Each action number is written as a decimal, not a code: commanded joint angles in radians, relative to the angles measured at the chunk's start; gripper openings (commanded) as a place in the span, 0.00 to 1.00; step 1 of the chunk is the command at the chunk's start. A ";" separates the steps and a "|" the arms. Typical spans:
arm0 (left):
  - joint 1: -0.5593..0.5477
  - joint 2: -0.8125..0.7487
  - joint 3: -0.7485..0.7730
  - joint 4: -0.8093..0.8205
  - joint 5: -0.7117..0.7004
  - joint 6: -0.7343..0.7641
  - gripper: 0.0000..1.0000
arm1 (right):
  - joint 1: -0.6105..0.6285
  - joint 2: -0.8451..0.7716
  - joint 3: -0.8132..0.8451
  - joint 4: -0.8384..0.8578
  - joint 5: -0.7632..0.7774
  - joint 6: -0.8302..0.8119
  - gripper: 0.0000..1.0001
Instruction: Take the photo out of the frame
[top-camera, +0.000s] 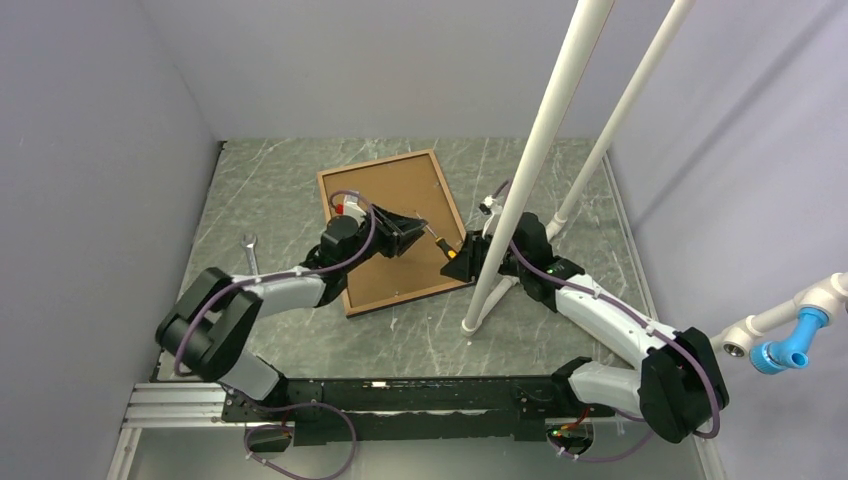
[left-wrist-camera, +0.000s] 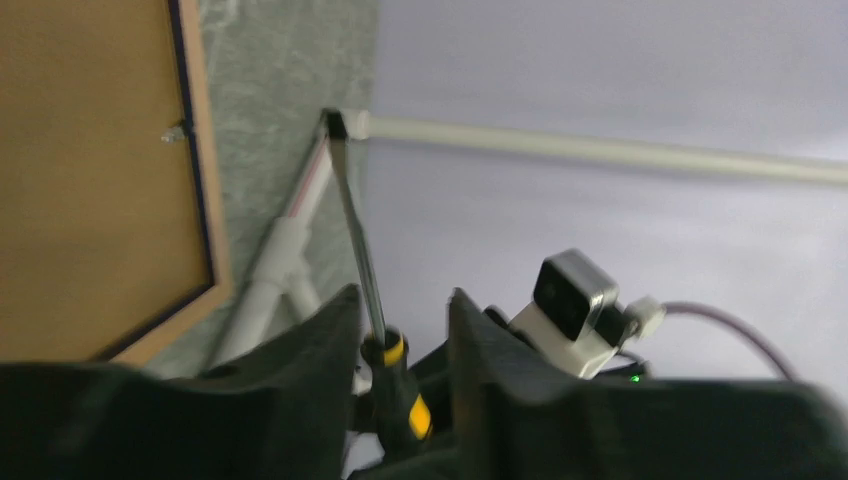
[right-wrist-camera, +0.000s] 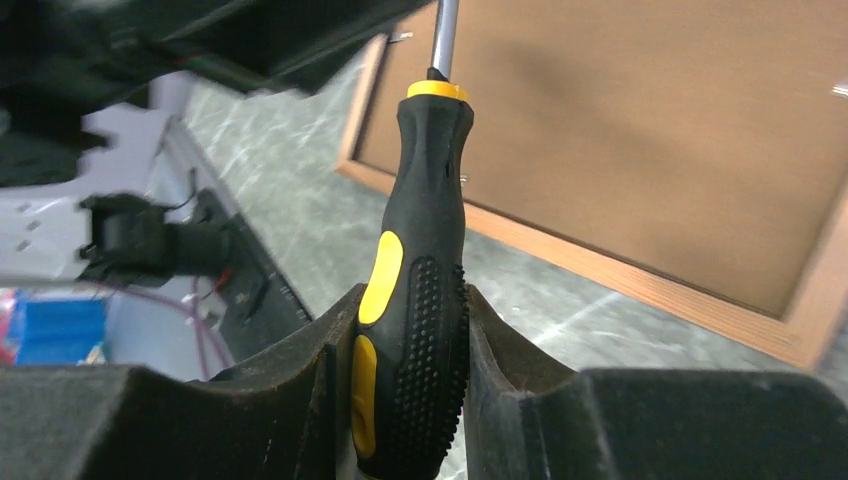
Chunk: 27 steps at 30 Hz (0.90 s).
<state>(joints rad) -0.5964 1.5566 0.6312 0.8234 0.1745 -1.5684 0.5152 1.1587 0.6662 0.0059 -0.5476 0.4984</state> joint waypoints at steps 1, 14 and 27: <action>0.022 -0.161 0.058 -0.279 0.060 0.214 0.47 | -0.018 -0.021 0.039 -0.114 0.188 -0.027 0.00; 0.171 -0.507 0.087 -1.136 -0.134 0.911 0.70 | -0.019 0.022 0.125 -0.434 0.335 -0.112 0.00; 0.193 -0.399 -0.008 -1.067 -0.089 0.935 0.71 | -0.018 0.086 0.162 -0.522 0.422 -0.131 0.00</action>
<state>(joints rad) -0.4088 1.1027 0.6056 -0.2653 0.0811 -0.6727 0.4973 1.2400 0.7776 -0.5014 -0.1703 0.3862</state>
